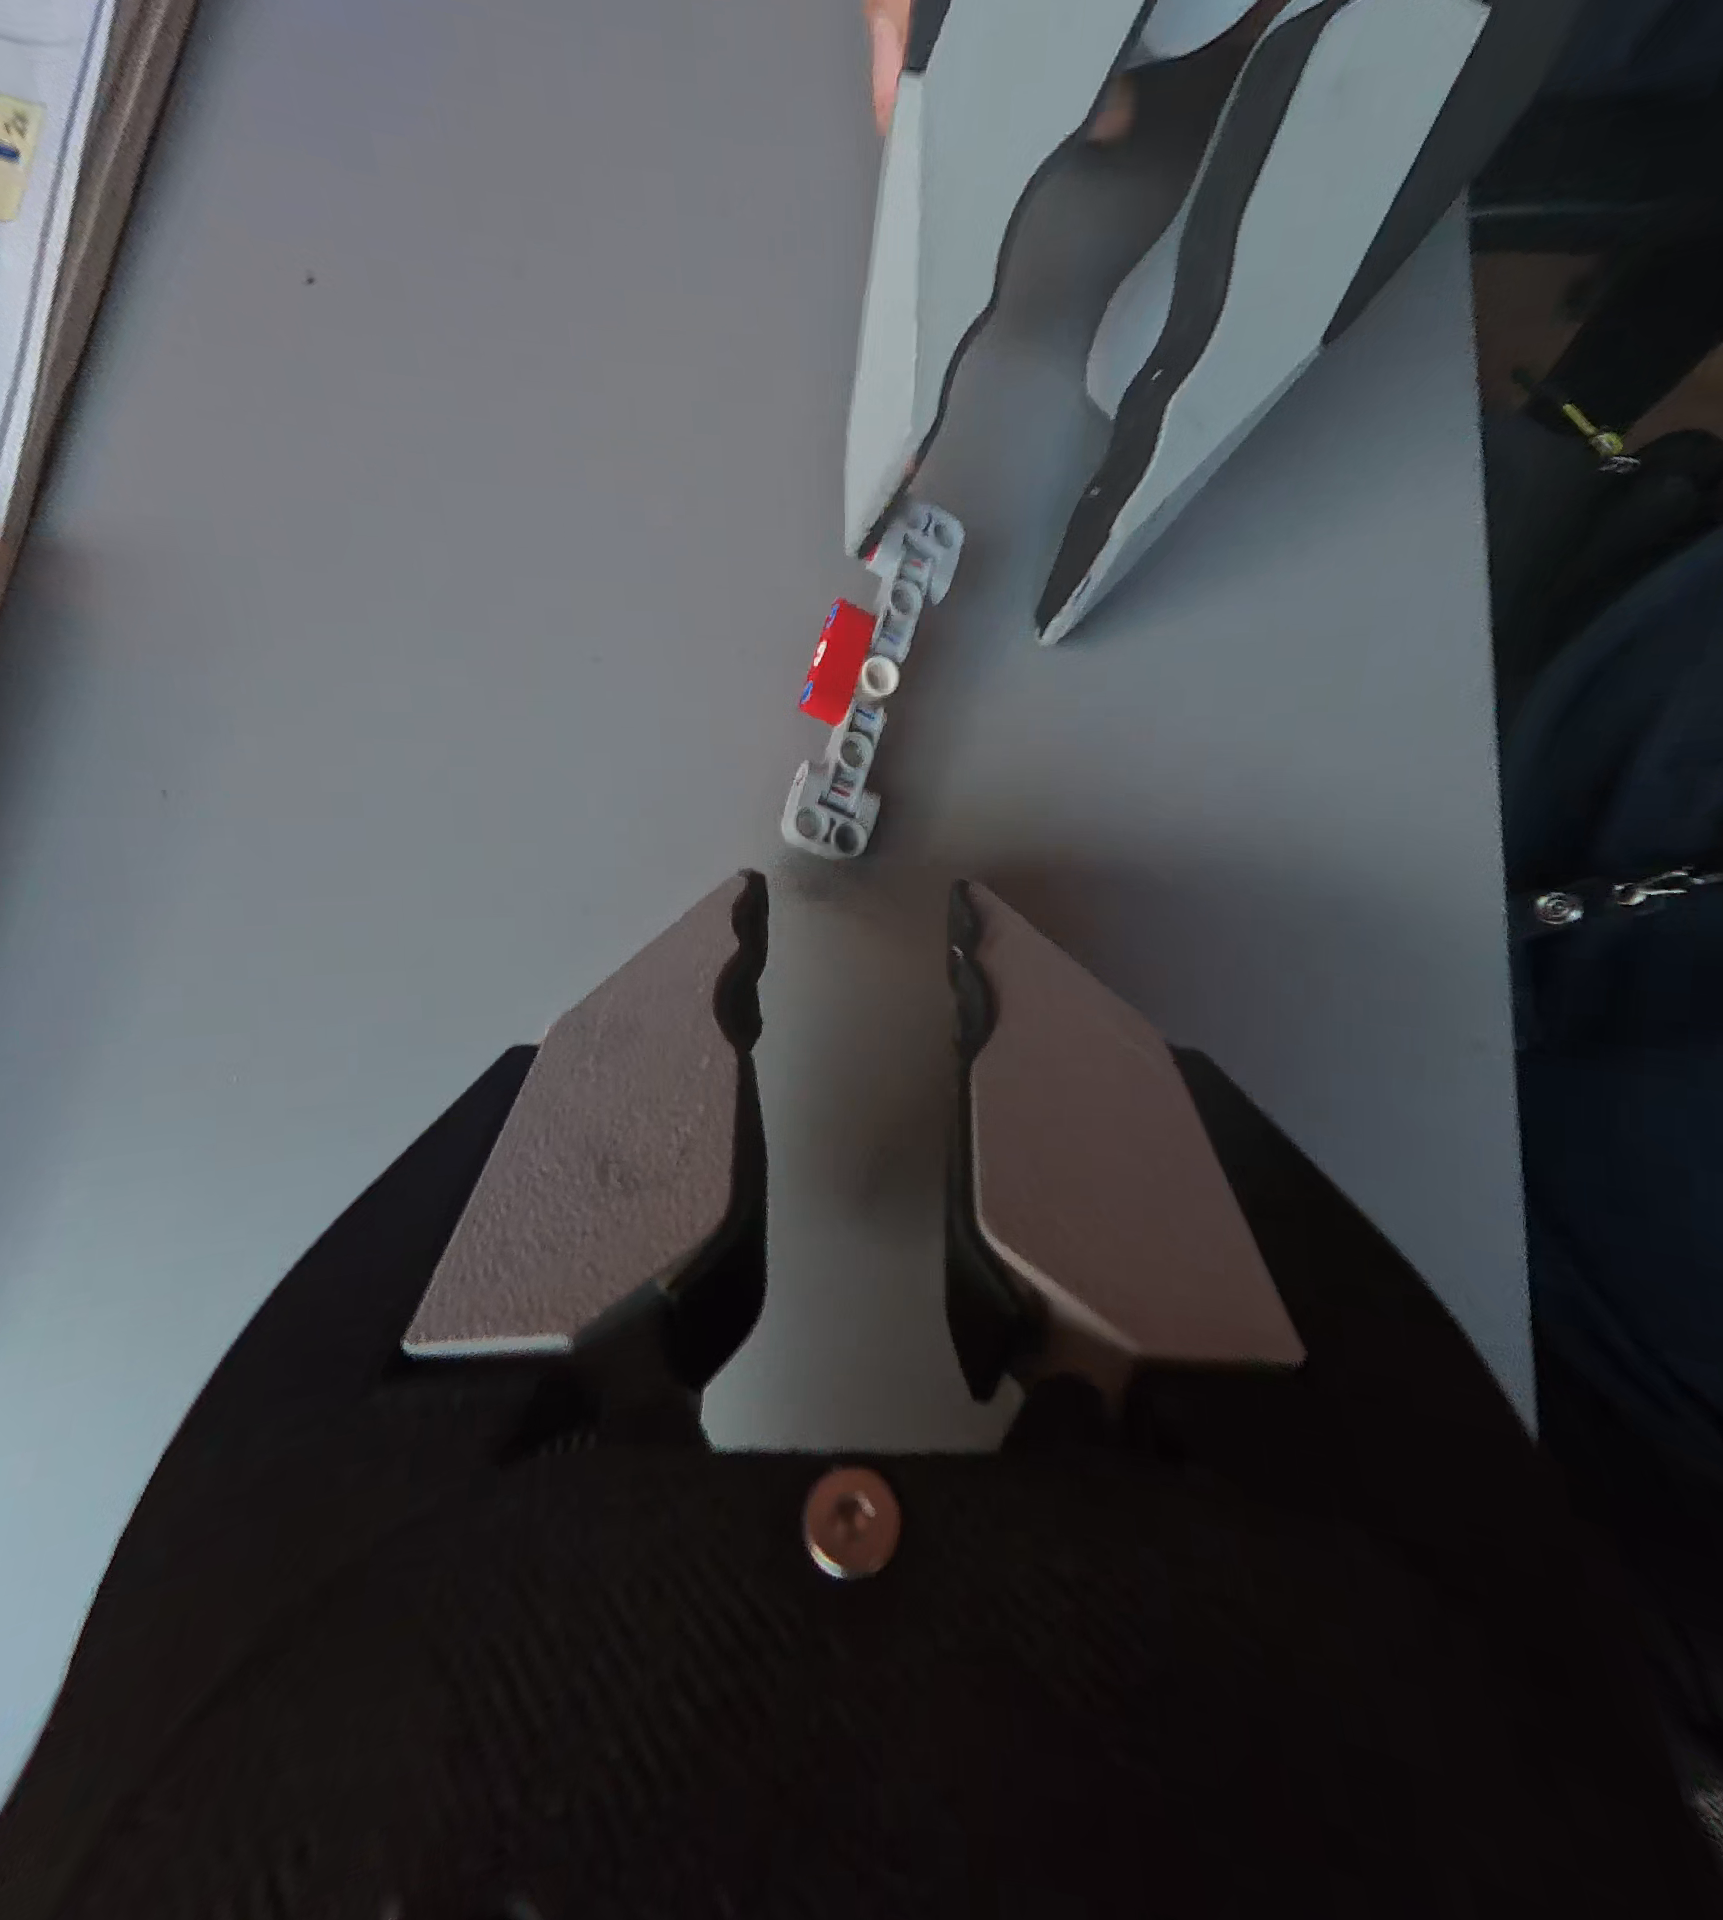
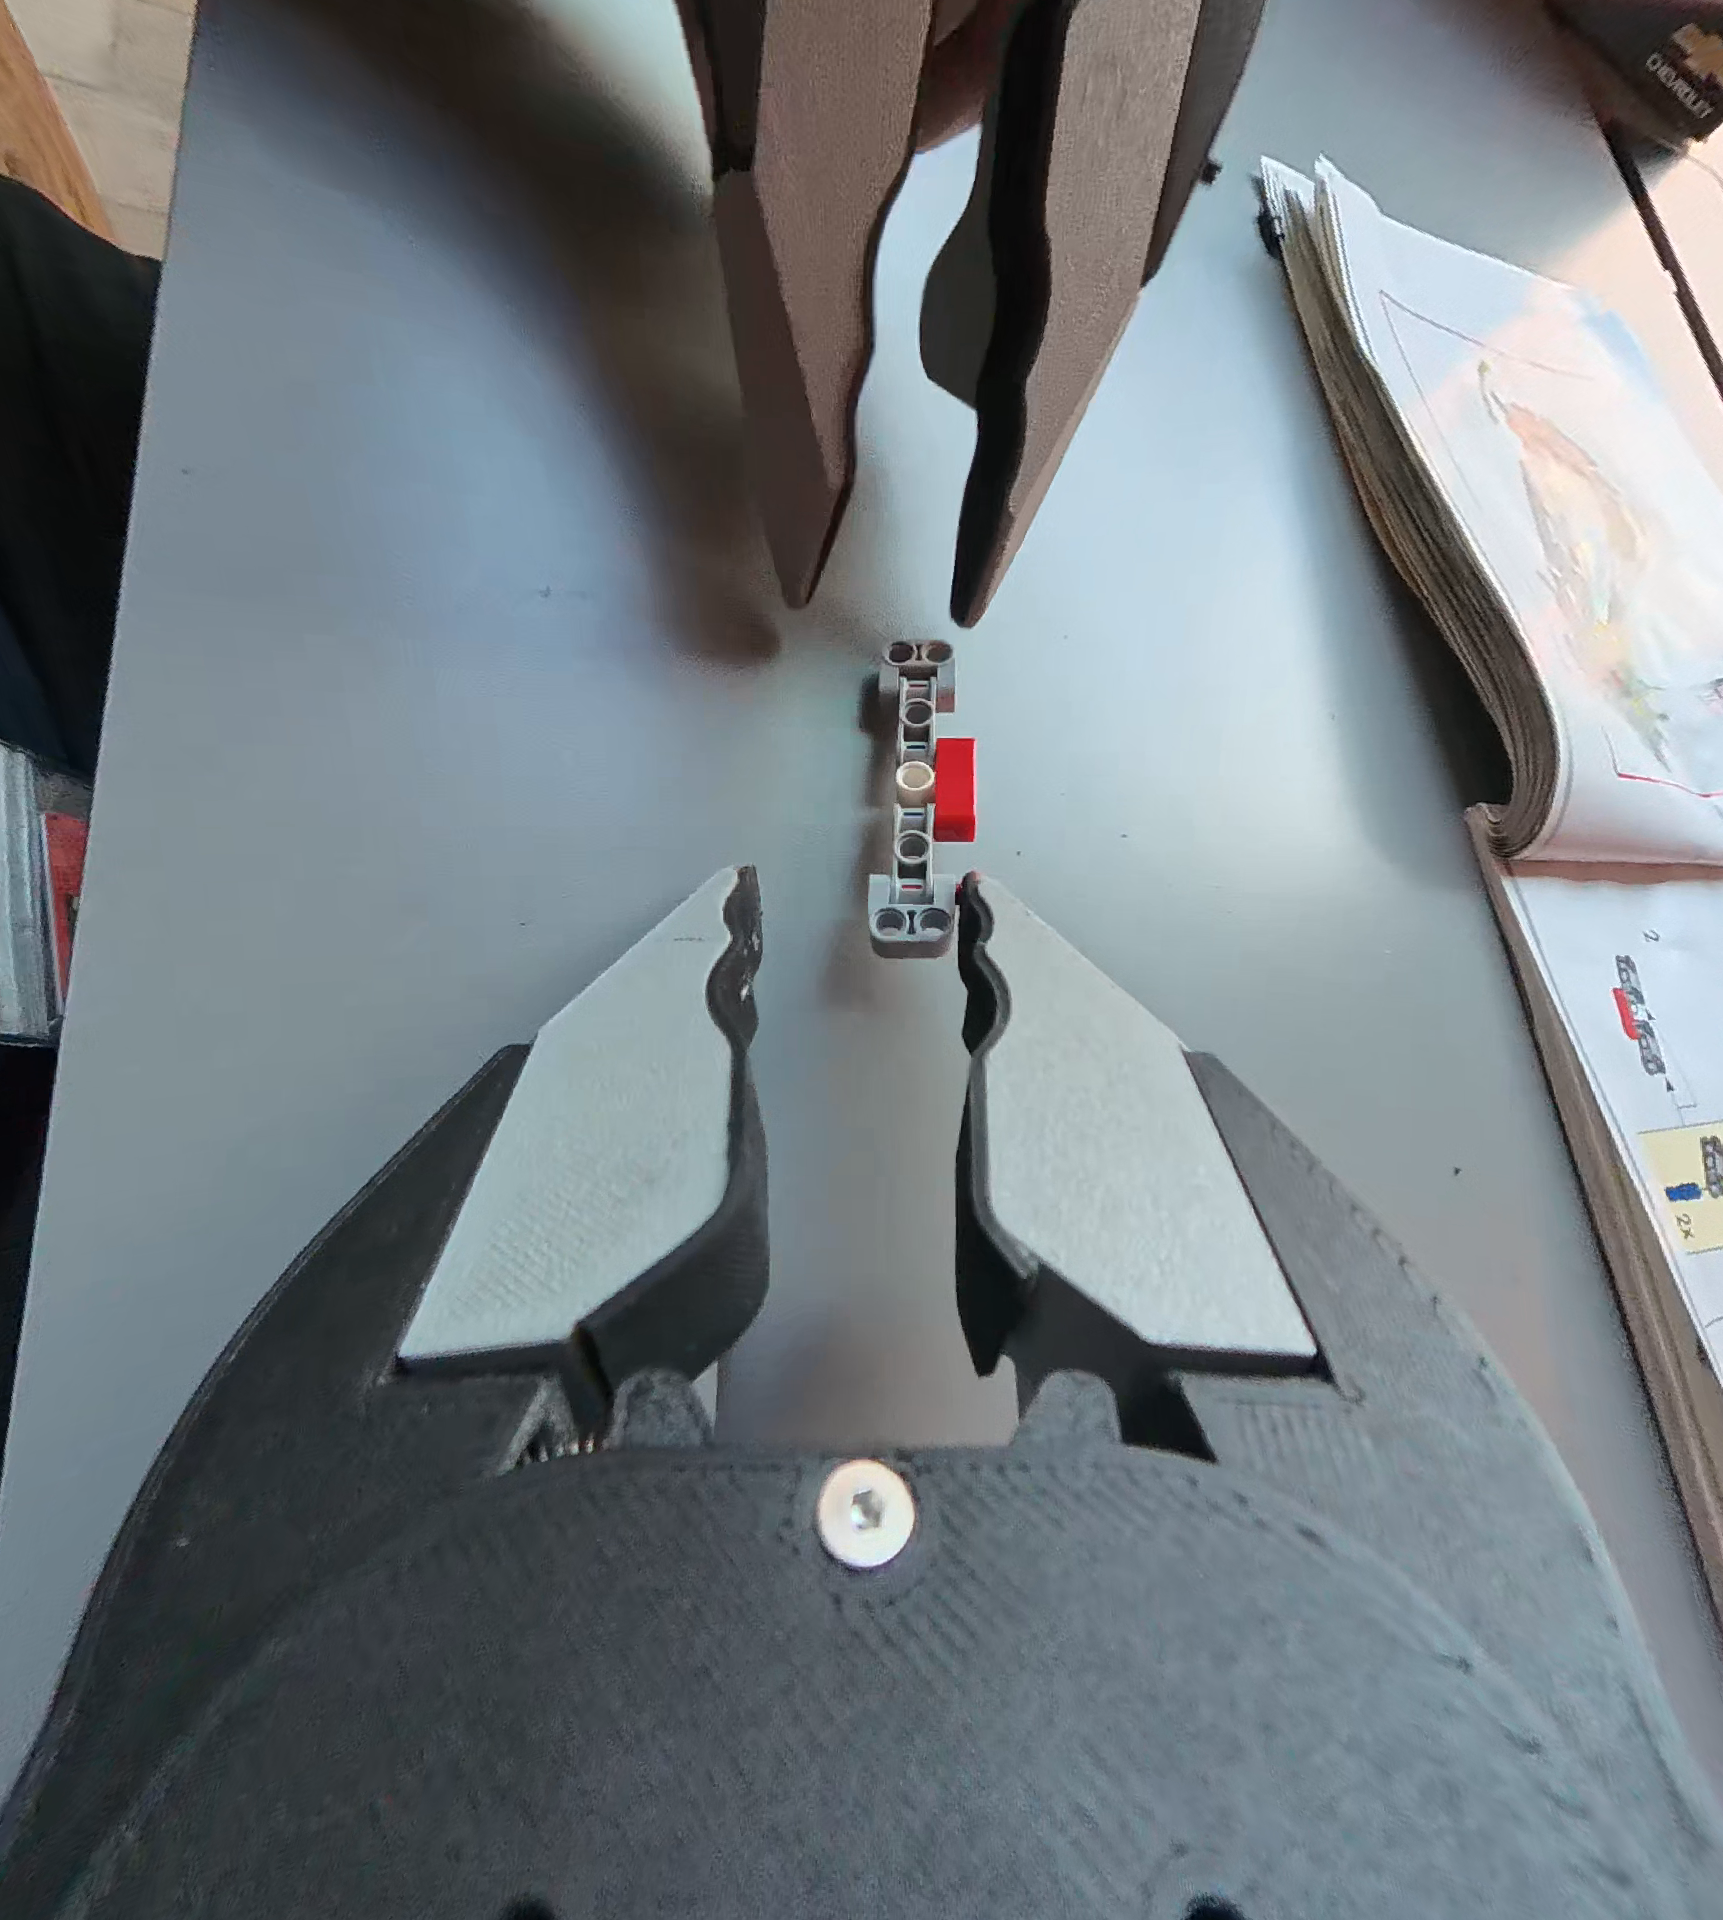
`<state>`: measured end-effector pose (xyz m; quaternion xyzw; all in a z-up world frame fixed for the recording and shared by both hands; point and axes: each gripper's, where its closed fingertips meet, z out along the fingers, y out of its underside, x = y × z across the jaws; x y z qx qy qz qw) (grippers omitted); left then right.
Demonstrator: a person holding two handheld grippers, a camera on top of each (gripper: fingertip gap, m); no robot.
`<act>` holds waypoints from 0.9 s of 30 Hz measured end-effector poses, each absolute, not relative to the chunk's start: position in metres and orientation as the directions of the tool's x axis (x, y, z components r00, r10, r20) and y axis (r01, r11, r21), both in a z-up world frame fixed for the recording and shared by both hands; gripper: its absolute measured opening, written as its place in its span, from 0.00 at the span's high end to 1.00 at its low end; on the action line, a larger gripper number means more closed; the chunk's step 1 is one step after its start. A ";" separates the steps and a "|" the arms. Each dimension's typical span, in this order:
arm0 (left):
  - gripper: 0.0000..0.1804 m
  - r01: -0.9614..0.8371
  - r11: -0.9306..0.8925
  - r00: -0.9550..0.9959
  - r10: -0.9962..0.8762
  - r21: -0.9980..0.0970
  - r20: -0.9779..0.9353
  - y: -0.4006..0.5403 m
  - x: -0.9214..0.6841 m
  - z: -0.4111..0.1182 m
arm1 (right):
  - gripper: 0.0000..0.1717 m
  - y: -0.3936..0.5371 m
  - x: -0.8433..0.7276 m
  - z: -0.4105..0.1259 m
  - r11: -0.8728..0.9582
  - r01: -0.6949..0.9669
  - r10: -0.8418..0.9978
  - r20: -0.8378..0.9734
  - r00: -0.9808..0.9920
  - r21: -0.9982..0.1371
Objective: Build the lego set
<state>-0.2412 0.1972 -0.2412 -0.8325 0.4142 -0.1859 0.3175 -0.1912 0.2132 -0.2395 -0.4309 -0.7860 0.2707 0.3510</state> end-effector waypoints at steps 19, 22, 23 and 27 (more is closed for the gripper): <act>0.92 -0.679 -0.327 0.632 -0.715 -0.657 -0.298 0.224 -0.247 -0.244 | 0.80 0.242 -0.189 -0.232 0.359 0.525 0.932 0.271 -0.240 -0.771; 0.92 -0.711 -0.280 0.607 -0.708 -0.645 -0.362 0.221 -0.244 -0.243 | 0.79 0.244 -0.189 -0.234 0.350 0.537 0.936 0.262 -0.236 -0.768; 0.92 -0.707 -0.284 0.607 -0.714 -0.648 -0.350 0.219 -0.242 -0.243 | 0.79 0.244 -0.189 -0.235 0.356 0.543 0.934 0.268 -0.237 -0.761; 0.86 -0.696 -0.304 0.615 -0.720 -0.650 -0.322 0.216 -0.242 -0.242 | 0.79 0.246 -0.189 -0.231 0.390 0.520 0.921 0.330 -0.209 -0.760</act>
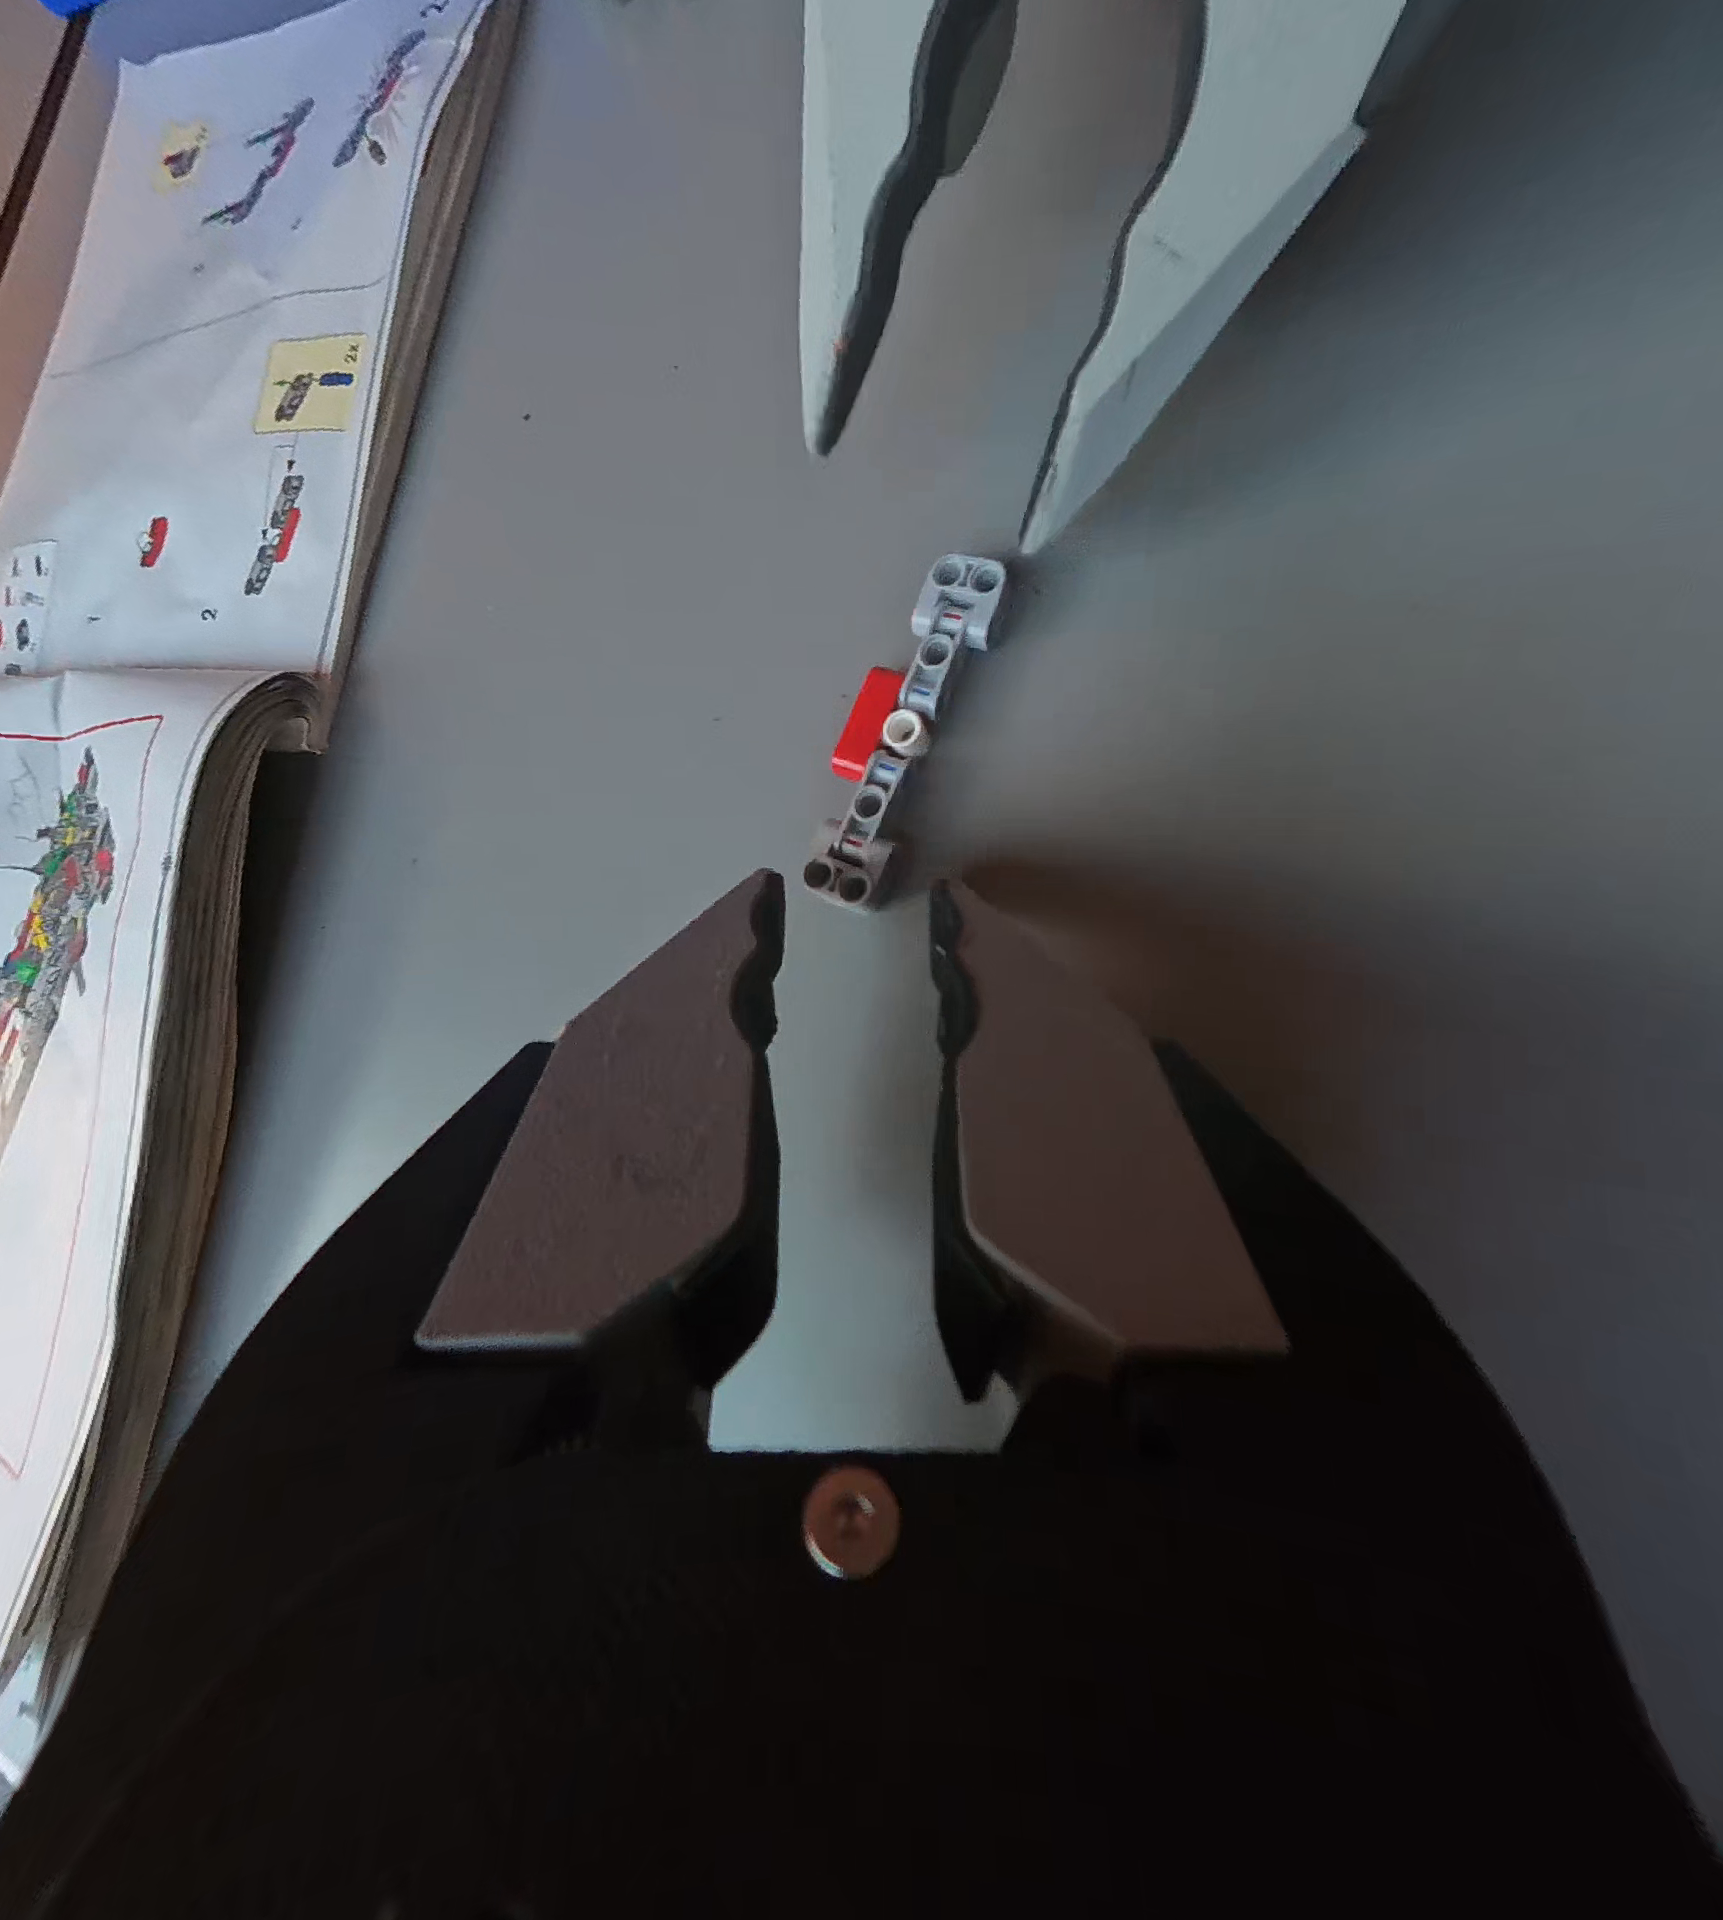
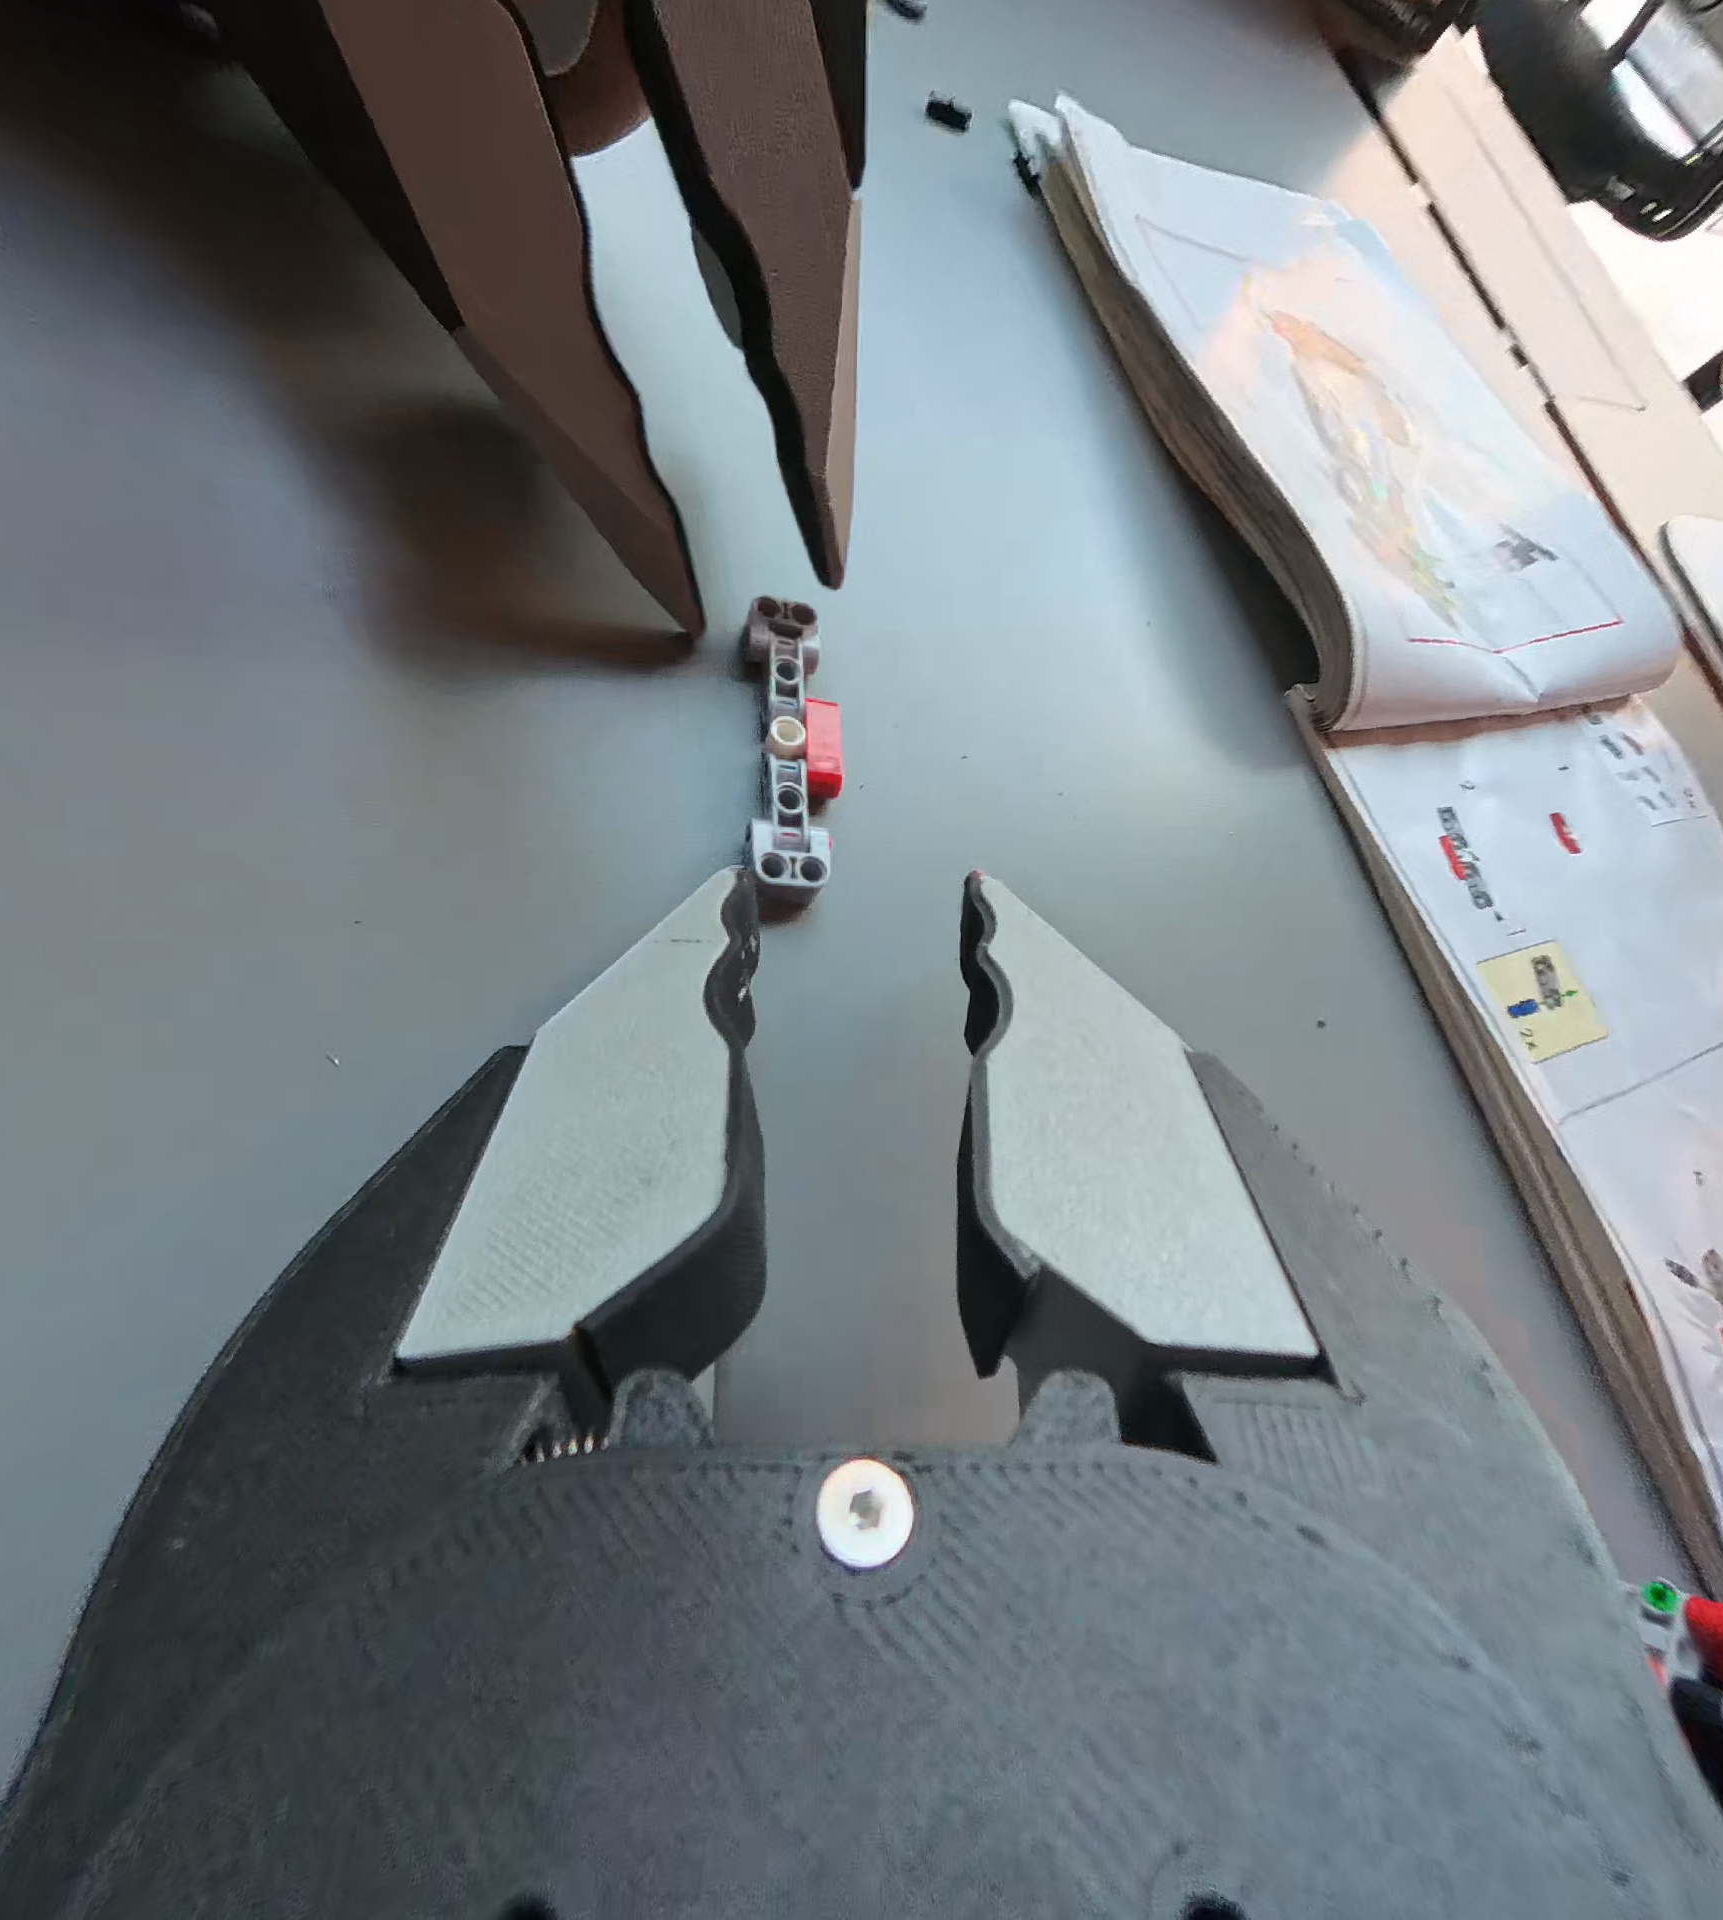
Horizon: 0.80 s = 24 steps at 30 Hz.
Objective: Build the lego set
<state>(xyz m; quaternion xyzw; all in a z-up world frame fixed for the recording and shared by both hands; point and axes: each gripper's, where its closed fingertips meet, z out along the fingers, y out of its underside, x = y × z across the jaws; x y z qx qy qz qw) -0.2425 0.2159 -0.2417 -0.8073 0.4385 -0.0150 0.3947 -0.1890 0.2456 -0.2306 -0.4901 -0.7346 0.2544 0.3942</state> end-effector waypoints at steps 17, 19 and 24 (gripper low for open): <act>0.52 -0.396 -0.605 0.813 -0.581 -0.691 0.043 0.461 -0.212 -0.159 | 0.73 0.285 -0.130 -0.125 0.122 -0.015 0.976 0.117 0.182 -0.992; 0.47 -0.408 -0.679 0.839 -0.543 -0.610 0.043 0.494 -0.213 -0.185 | 0.74 0.283 -0.133 -0.131 0.098 0.006 0.983 0.098 0.155 -0.995; 0.47 -0.449 -0.771 0.853 -0.520 -0.452 0.040 0.505 -0.218 -0.235 | 0.75 0.273 -0.136 -0.138 0.117 0.044 0.986 0.121 0.113 -0.992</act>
